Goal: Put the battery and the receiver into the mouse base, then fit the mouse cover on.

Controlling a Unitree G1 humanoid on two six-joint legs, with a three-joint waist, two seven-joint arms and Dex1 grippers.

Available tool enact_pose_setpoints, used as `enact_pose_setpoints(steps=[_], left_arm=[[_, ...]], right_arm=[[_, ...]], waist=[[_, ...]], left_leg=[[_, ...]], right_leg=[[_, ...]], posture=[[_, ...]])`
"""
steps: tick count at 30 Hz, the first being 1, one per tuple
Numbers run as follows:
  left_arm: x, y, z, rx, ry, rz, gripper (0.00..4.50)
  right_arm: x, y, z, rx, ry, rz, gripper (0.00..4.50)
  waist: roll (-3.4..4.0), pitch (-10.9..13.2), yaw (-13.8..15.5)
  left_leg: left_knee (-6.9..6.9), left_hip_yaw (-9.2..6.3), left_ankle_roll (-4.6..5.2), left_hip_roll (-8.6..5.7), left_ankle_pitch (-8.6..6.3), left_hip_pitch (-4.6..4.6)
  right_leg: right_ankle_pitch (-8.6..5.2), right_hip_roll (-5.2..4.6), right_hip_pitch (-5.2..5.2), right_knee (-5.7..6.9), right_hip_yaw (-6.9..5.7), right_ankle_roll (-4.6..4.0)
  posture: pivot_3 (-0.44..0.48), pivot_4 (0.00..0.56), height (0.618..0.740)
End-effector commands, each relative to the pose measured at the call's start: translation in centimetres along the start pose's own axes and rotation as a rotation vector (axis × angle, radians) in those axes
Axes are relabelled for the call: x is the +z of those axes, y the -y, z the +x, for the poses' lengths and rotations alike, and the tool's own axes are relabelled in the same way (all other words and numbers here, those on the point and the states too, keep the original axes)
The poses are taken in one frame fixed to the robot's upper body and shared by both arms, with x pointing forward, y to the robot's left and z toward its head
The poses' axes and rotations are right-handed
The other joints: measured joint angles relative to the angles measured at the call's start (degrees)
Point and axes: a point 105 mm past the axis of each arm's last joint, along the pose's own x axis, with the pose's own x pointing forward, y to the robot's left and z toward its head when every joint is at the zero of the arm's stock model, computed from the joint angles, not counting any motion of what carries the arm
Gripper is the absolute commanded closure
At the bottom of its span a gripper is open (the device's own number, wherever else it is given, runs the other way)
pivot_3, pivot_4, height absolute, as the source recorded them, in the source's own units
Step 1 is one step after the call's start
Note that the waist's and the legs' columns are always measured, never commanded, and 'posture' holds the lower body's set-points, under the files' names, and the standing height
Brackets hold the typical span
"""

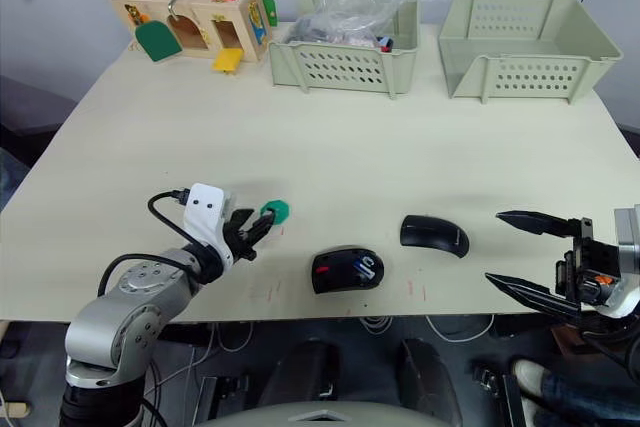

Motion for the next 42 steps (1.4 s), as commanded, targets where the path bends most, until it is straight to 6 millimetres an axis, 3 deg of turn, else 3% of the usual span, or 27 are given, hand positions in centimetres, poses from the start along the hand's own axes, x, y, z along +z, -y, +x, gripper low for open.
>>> enact_pose_setpoints(steps=[1, 34, 37, 42], left_arm=[[0.44, -0.28, -0.14, 0.002, 0.011, 0.01, 2.24], [0.91, 0.15, 0.59, -0.042, 0.006, 0.045, 2.24], [0.83, 0.22, 0.53, -0.043, 0.003, 0.05, 3.0], [0.72, 0.23, 0.49, -0.043, 0.001, 0.055, 3.0]], right_arm=[[1.04, -0.26, -0.09, 0.003, 0.011, -0.043, 0.0], [0.81, -0.31, -0.19, -0.007, 0.007, -0.036, 0.0], [0.82, -0.29, -0.14, -0.006, 0.008, -0.037, 0.0], [0.77, -0.39, -0.11, 0.001, 0.008, -0.035, 0.0]], waist=[[0.0, 0.0, 0.01], [0.0, 0.0, 0.01], [0.0, 0.0, 0.0], [0.0, 0.0, 0.01]], left_leg=[[0.0, 0.0, 0.0, 0.0, 0.0, 0.0], [0.0, 0.0, 0.0, 0.0, 0.0, 0.0], [0.0, 0.0, 0.0, 0.0, 0.0, 0.0], [0.0, 0.0, 0.0, 0.0, 0.0, 0.0]], right_leg=[[0.0, 0.0, 0.0, 0.0, 0.0, 0.0], [0.0, 0.0, 0.0, 0.0, 0.0, 0.0], [0.0, 0.0, 0.0, 0.0, 0.0, 0.0], [0.0, 0.0, 0.0, 0.0, 0.0, 0.0]], posture=[[0.0, 0.15, 0.74], [0.0, 0.15, 0.74], [0.0, 0.15, 0.74], [0.0, 0.15, 0.74]])
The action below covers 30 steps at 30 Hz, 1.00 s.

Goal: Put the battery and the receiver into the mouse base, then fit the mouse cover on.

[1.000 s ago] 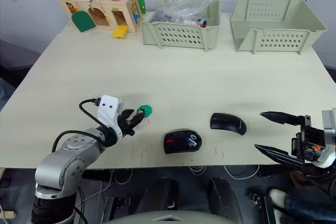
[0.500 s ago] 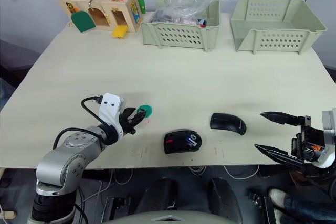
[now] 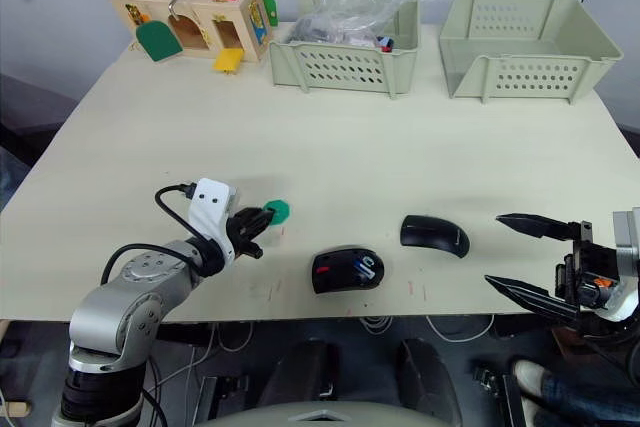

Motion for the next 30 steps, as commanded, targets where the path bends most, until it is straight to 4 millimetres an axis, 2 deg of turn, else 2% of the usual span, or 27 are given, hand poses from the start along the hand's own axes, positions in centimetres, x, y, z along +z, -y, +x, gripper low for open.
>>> enact_pose_setpoints(steps=[1, 30], left_arm=[[0.64, 0.25, -0.19, -0.006, 0.027, 0.027, 3.0], [-0.18, 0.02, 0.25, 0.002, 0.008, 0.026, 3.0]], right_arm=[[1.0, -0.23, -0.04, 0.012, 0.015, -0.048, 0.0], [1.11, -0.42, 0.14, 0.017, 0.01, -0.051, 0.0]], waist=[[0.0, 0.0, 0.0], [0.01, 0.0, -0.01]], left_leg=[[0.0, 0.0, 0.0, 0.0, 0.0, 0.0], [0.0, 0.0, 0.0, 0.0, 0.0, 0.0]], right_leg=[[0.0, 0.0, 0.0, 0.0, 0.0, 0.0], [0.0, 0.0, 0.0, 0.0, 0.0, 0.0]], posture=[[0.0, 0.15, 0.74], [0.0, 0.15, 0.74]])
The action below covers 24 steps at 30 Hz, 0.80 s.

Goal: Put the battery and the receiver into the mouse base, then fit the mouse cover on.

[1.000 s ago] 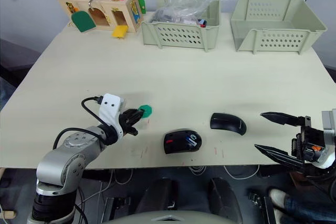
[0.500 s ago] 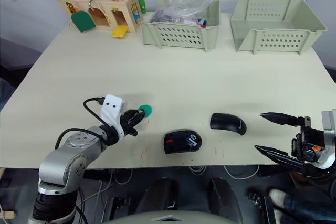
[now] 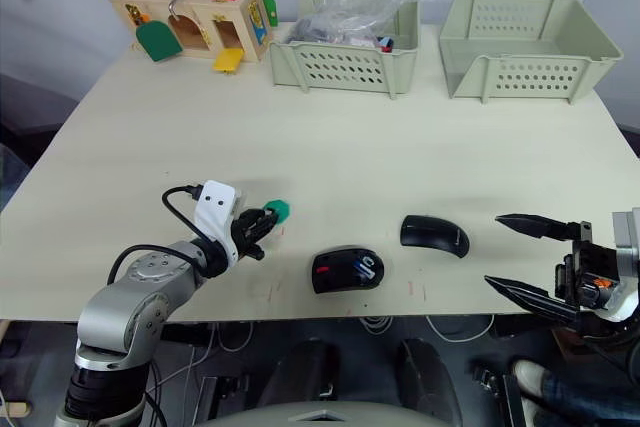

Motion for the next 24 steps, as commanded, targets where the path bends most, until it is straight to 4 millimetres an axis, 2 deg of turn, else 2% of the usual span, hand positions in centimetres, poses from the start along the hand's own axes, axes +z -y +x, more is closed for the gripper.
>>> enact_pose_setpoints(steps=[1, 3, 4, 7, 15, 17, 20, 24], left_arm=[[0.2, -0.1, -0.2, 0.009, 0.016, 0.004, 3.0], [0.2, -0.2, -0.2, 0.011, 0.017, 0.003, 3.0], [0.2, -0.2, -0.2, 0.012, 0.019, 0.004, 3.54], [0.1, -0.1, -0.3, 0.01, 0.017, 0.006, 4.42], [0.2, -0.1, -0.3, 0.009, 0.026, 0.011, 4.42], [0.9, -0.1, -0.7, 0.003, 0.06, 0.012, 4.42], [2.5, 0.2, -1.8, -0.06, 0.123, 0.021, 4.42], [3.5, 0.6, -3.5, -0.168, 0.139, 0.091, 4.42]], right_arm=[[1.0, -0.4, 0.1, 0.015, 0.01, -0.047, 0.0], [1.1, -0.3, 0.1, 0.015, 0.009, -0.047, 0.0], [1.1, -0.3, 0.1, 0.014, 0.009, -0.047, 0.0], [1.0, -0.4, 0.1, 0.013, 0.008, -0.047, 0.0], [1.0, -0.4, 0.2, 0.014, 0.01, -0.048, 0.0], [1.1, -0.4, 0.2, 0.016, 0.012, -0.05, 0.0], [1.1, -0.5, 0.3, 0.027, 0.016, -0.053, 0.0], [1.2, -0.8, 0.6, 0.054, 0.024, -0.052, 0.0]], waist=[[0.0, 0.0, 0.0], [0.0, 0.0, 0.0], [0.0, 0.0, 0.0], [0.0, 0.0, 0.01], [0.0, 0.0, 0.0], [0.0, 0.0, 0.0], [-0.01, 0.01, 0.0], [0.02, 0.01, -0.03]], left_leg=[[0.0, 0.0, 0.0, 0.0, 0.0, 0.0], [0.0, 0.0, 0.0, 0.0, 0.0, 0.0], [0.0, 0.0, 0.0, 0.0, 0.0, 0.0], [0.0, 0.0, 0.0, 0.0, 0.0, 0.0], [0.0, 0.0, 0.0, 0.0, 0.0, 0.0], [0.0, 0.0, 0.0, 0.0, 0.0, 0.0], [0.0, 0.0, 0.0, 0.0, 0.0, 0.0], [0.0, -0.01, 0.0, 0.02, 0.0, -0.01]], right_leg=[[0.0, 0.0, 0.0, 0.0, 0.0, 0.0], [0.0, 0.0, 0.0, 0.0, 0.0, 0.0], [0.0, 0.0, 0.0, 0.0, 0.0, 0.0], [0.0, 0.0, 0.0, 0.0, 0.0, 0.0], [0.0, 0.0, 0.0, 0.0, 0.0, 0.0], [0.0, 0.0, 0.0, 0.0, 0.0, 0.0], [0.0, 0.0, 0.0, 0.0, 0.0, 0.0], [-0.01, 0.0, -0.01, 0.0, -0.01, -0.01]], posture=[[0.0, 0.15, 0.74], [0.0, 0.15, 0.74], [0.0, 0.15, 0.74], [0.0, 0.15, 0.74], [0.0, 0.15, 0.74], [0.0, 0.15, 0.74], [0.0, 0.15, 0.74], [0.0, 0.15, 0.74]])
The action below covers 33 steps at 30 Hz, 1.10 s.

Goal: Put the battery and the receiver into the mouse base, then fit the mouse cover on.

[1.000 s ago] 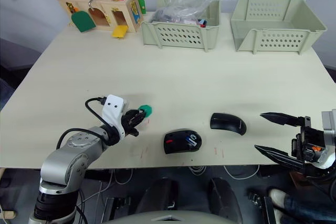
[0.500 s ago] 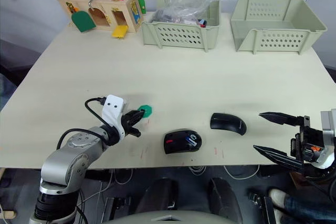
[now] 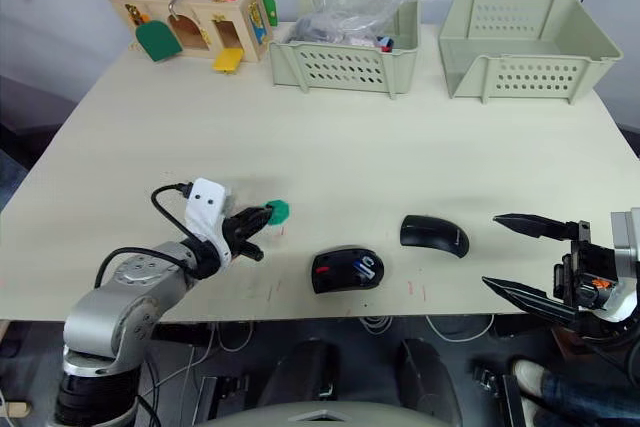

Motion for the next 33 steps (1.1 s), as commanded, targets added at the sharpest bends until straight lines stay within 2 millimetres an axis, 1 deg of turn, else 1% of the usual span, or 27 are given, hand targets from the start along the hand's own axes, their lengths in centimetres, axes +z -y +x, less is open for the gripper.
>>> enact_pose_setpoints(steps=[1, 3, 6, 8, 10, 12, 14, 17, 18, 22, 24, 25, 27, 28, 30, 32, 33], left_arm=[[2.1, 0.5, -1.7, -0.093, 0.063, 0.072, 4.42], [2.4, 0.4, -2.3, -0.136, 0.058, 0.097, 4.42], [3.5, 0.3, -3.1, -0.225, 0.067, 0.161, 4.42], [4.1, 0.3, -3.4, -0.268, 0.073, 0.187, 4.42], [5.2, 0.4, -3.8, -0.342, 0.08, 0.236, 4.42], [5.7, 0.5, -4.1, -0.393, 0.077, 0.269, 4.42], [6.5, 1.2, -4.2, -0.482, 0.084, 0.322, 4.42], [7.0, 1.5, -4.2, -0.524, 0.092, 0.335, 4.42], [7.1, 1.6, -4.2, -0.54, 0.092, 0.341, 4.42], [7.8, 3.0, -4.0, -0.662, 0.087, 0.458, 4.42], [8.2, 3.7, -3.8, -0.702, 0.096, 0.481, 4.42], [8.3, 4.1, -3.7, -0.728, 0.099, 0.498, 4.42], [8.5, 4.8, -3.5, -0.767, 0.105, 0.53, 4.42], [8.6, 5.2, -3.3, -0.785, 0.113, 0.552, 4.42], [8.7, 5.5, -3.1, -0.8, 0.122, 0.574, 4.42], [8.9, 6.2, -2.6, -0.829, 0.14, 0.616, 4.42], [8.9, 6.4, -2.3, -0.835, 0.148, 0.65, 4.42]], right_arm=[[1.0, -0.6, 0.5, 0.045, 0.024, -0.038, 0.0], [1.0, -0.8, 0.7, 0.059, 0.024, -0.031, 0.0], [1.0, -1.1, 1.1, 0.068, 0.024, 0.021, 0.0], [1.1, -1.4, 1.4, 0.084, 0.017, 0.052, 0.0], [1.5, -2.1, 2.0, 0.114, 0.024, 0.095, 0.0], [1.6, -2.2, 2.3, 0.105, 0.02, 0.121, 0.0], [1.3, -2.2, 3.2, 0.062, -0.03, 0.147, 0.0], [1.1, -2.1, 3.7, 0.027, -0.067, 0.155, 0.0], [1.4, -2.3, 4.0, 0.046, -0.049, 0.156, 0.0], [2.4, -3.2, 6.0, 0.051, -0.024, 0.159, 0.0], [2.1, -3.2, 6.7, 0.011, -0.058, 0.197, 0.0], [1.9, -2.7, 7.0, -0.045, -0.088, 0.193, 0.0], [1.5, -2.2, 7.6, -0.104, -0.134, 0.245, 0.0], [1.4, -2.2, 7.9, -0.106, -0.153, 0.324, 0.0], [1.3, -2.3, 8.3, -0.102, -0.179, 0.423, 0.0], [1.3, -2.5, 9.2, -0.051, -0.202, 0.581, 0.0], [1.9, -2.4, 9.9, -0.036, -0.173, 0.621, 0.0]], waist=[[0.05, 0.01, 0.0], [0.05, 0.01, 0.0], [0.04, 0.02, 0.04], [0.04, 0.02, 0.09], [0.03, 0.03, 0.14], [0.06, 0.02, 0.08], [0.05, 0.02, 0.04], [0.04, 0.03, 0.04], [0.04, 0.03, 0.04], [-0.01, 0.07, 0.03], [-0.03, 0.08, 0.06], [-0.07, 0.11, 0.08], [-0.09, 0.11, 0.0], [-0.1, 0.13, -0.01], [-0.13, 0.15, -0.06], [-0.17, 0.17, -0.08], [-0.17, 0.17, -0.13]], left_leg=[[0.0, 0.01, 0.0, 0.0, 0.0, 0.01], [0.0, 0.01, 0.0, 0.0, 0.0, 0.01], [0.0, 0.0, 0.0, 0.0, 0.0, 0.0], [0.0, 0.02, 0.0, 0.0, 0.0, 0.0], [0.0, 0.02, 0.0, 0.0, 0.0, 0.0], [0.0, 0.0, 0.0, 0.01, 0.0, -0.01], [0.0, 0.02, 0.0, 0.01, 0.0, -0.01], [0.0, 0.04, 0.0, 0.01, 0.0, -0.03], [0.0, 0.04, 0.0, 0.01, 0.0, -0.04], [0.0, 0.02, 0.0, 0.02, 0.0, -0.03], [0.0, 0.03, 0.0, 0.02, 0.0, -0.04], [0.0, 0.03, 0.0, 0.02, 0.0, -0.06], [0.0, 0.04, 0.0, 0.0, 0.0, -0.08], [0.0, 0.07, 0.0, 0.0, 0.0, -0.05], [0.01, 0.08, 0.0, -0.01, 0.0, -0.06], [0.0, 0.01, 0.0, 0.01, 0.0, -0.09], [0.0, 0.0, 0.0, 0.03, 0.0, -0.06]], right_leg=[[0.0, 0.0, 0.0, 0.0, 0.01, 0.0], [0.0, 0.0, 0.0, 0.0, 0.0, 0.0], [-0.01, 0.0, -0.01, 0.0, -0.01, 0.01], [-0.01, -0.01, 0.0, 0.0, -0.01, 0.01], [-0.01, -0.02, 0.0, -0.01, -0.01, 0.01], [-0.01, -0.01, -0.02, 0.0, -0.04, 0.01], [-0.01, -0.01, -0.02, -0.01, -0.03, 0.01], [-0.01, -0.01, -0.03, -0.01, -0.02, 0.01], [-0.01, -0.01, -0.03, -0.02, -0.01, 0.01], [-0.02, 0.02, -0.03, -0.01, -0.03, 0.03], [-0.02, 0.01, -0.03, -0.01, -0.02, 0.02], [-0.01, 0.01, -0.03, -0.02, -0.02, 0.02], [-0.01, -0.01, -0.04, -0.02, -0.01, 0.03], [0.0, -0.02, -0.03, -0.02, 0.01, 0.03], [0.0, -0.02, -0.05, -0.01, 0.03, 0.01], [0.0, 0.01, -0.05, -0.01, -0.02, -0.01], [-0.01, 0.03, -0.04, 0.0, -0.02, -0.02]], posture=[[0.0, 0.15, 0.74], [0.0, 0.15, 0.74], [0.0, 0.15, 0.74], [0.0, 0.15, 0.74], [0.0, 0.15, 0.74], [0.0, 0.15, 0.74], [0.0, 0.15, 0.74], [0.0, 0.15, 0.74], [0.0, 0.15, 0.74], [0.0, 0.15, 0.74], [0.0, 0.15, 0.74], [0.0, 0.15, 0.74], [0.0, 0.15, 0.74], [0.0, 0.15, 0.74], [0.0, 0.15, 0.74], [0.0, 0.15, 0.74], [0.0, 0.15, 0.74]])
